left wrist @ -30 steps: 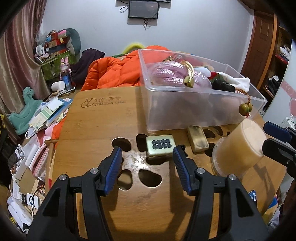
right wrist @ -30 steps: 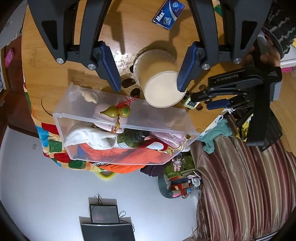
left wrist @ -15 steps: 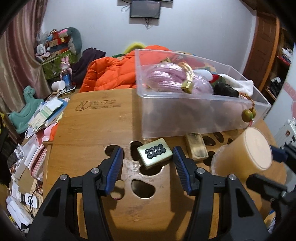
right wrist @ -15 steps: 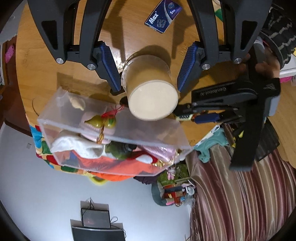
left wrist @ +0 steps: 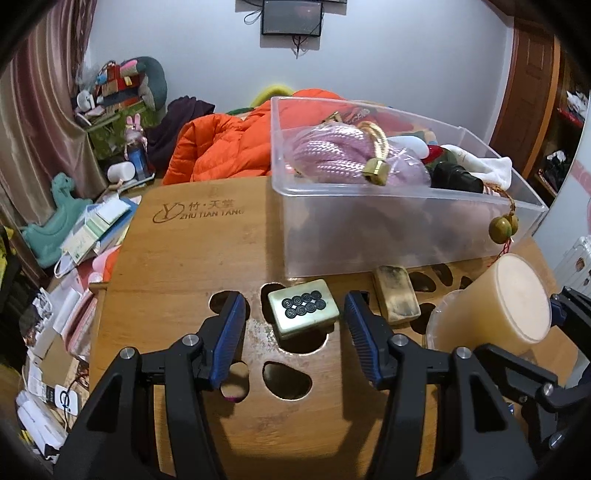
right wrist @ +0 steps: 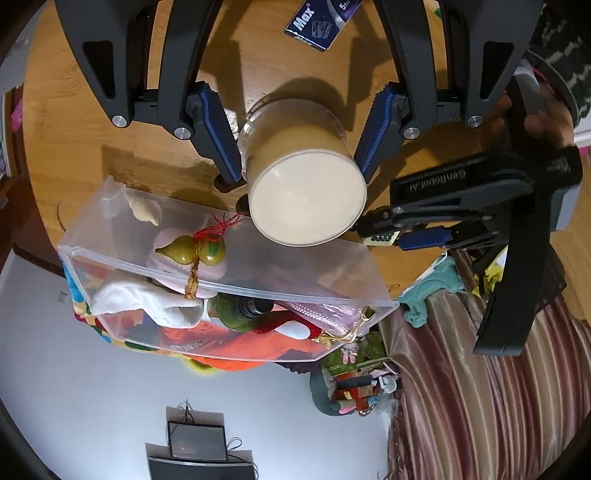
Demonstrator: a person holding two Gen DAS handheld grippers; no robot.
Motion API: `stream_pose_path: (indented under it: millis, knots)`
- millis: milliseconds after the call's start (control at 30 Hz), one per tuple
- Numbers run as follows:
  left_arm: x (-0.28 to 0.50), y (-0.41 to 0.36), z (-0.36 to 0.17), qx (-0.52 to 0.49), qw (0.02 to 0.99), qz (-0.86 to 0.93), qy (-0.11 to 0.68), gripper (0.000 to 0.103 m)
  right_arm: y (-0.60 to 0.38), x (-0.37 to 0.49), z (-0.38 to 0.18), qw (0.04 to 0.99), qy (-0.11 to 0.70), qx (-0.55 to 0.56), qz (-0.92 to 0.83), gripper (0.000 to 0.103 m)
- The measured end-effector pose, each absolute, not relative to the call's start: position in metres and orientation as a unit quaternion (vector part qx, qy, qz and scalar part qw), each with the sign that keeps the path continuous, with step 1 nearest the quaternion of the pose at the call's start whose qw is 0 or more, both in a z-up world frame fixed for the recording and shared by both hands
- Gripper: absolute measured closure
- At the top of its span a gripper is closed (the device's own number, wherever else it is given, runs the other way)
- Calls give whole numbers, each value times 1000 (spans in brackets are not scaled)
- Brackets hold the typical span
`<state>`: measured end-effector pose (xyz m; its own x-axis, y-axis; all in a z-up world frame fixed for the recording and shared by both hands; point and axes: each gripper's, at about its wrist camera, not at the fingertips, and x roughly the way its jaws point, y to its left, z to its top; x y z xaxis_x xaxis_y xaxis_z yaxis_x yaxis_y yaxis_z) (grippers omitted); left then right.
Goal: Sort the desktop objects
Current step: 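Grasp the green-dotted mahjong tile with the left tool while the right tool grasps the cream candle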
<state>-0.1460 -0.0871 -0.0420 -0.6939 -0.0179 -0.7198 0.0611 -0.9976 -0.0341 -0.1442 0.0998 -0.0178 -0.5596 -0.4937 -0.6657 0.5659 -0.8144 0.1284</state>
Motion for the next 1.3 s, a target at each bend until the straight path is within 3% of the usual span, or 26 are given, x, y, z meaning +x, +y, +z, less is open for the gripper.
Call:
stream_pose_path:
  millis: [100, 200, 333, 667, 1300]
  knots:
    - [-147, -86, -44, 398, 11, -917, 29, 67, 102, -146, -18, 303, 41, 360, -882, 45]
    - [-146, -85, -44, 397, 7, -918, 25, 69, 101, -143, -17, 307, 51, 349, -884, 47]
    - [-144, -85, -43, 392, 6, -920, 24, 70, 99, -140, -16, 303, 62, 341, -888, 48]
    - [-133, -97, -38, 380, 3, -923, 59, 70, 119, -152, -7, 317, -5, 355, -880, 49]
    - [-111, -84, -8, 347, -14, -936, 54, 70, 138, -153, 10, 307, -23, 334, -891, 49]
